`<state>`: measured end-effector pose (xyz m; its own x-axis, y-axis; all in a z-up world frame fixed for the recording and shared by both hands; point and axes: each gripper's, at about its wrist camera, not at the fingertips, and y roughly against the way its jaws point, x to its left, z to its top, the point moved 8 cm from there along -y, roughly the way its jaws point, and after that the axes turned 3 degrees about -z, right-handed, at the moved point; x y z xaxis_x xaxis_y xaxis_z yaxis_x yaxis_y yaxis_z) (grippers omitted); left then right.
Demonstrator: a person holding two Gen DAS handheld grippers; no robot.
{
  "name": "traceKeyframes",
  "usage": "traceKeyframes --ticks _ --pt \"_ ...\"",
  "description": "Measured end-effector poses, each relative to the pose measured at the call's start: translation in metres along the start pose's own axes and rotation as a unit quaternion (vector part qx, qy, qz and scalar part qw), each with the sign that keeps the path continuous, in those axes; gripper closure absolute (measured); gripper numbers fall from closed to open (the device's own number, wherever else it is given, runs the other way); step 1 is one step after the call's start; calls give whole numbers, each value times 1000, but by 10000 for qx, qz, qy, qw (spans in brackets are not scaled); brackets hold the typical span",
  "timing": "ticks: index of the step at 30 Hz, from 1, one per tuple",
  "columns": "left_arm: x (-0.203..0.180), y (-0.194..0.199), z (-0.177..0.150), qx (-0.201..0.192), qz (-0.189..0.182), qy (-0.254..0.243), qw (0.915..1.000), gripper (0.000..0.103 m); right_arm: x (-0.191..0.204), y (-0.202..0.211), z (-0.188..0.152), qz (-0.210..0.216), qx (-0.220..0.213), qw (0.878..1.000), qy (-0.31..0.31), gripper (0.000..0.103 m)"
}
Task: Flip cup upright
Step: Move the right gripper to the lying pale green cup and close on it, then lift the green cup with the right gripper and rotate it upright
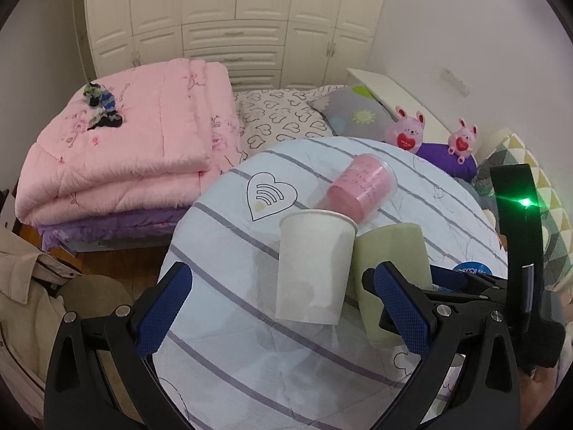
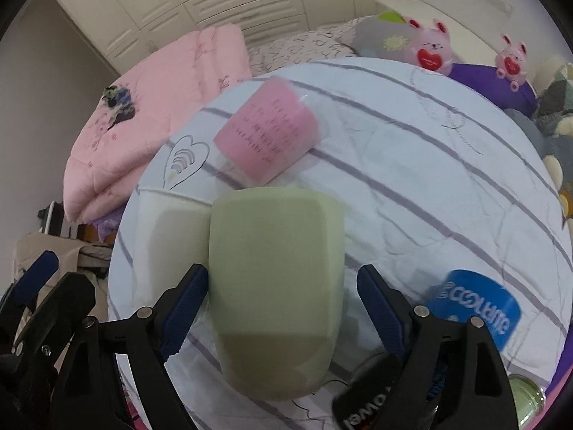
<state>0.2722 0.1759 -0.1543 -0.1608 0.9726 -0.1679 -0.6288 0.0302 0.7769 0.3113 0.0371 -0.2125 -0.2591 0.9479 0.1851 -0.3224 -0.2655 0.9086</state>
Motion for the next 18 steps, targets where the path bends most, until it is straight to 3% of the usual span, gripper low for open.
traceKeyframes --ticks 1,2,11,18 --pt "0 1 0 -7 -3 9 10000 0 2 0 -1 26 -1 10000 2 18" --pt "1 2 -1 -19 -21 17 10000 0 4 -1 -1 63 18 10000 3 25" --pt "-2 33 -5 -192 -97 34 9998 0 13 23 -16 125 -36 9999 65 24" --pt "-1 68 -21 -339 -120 -14 9994 0 20 53 -53 270 2 9994 216 25"
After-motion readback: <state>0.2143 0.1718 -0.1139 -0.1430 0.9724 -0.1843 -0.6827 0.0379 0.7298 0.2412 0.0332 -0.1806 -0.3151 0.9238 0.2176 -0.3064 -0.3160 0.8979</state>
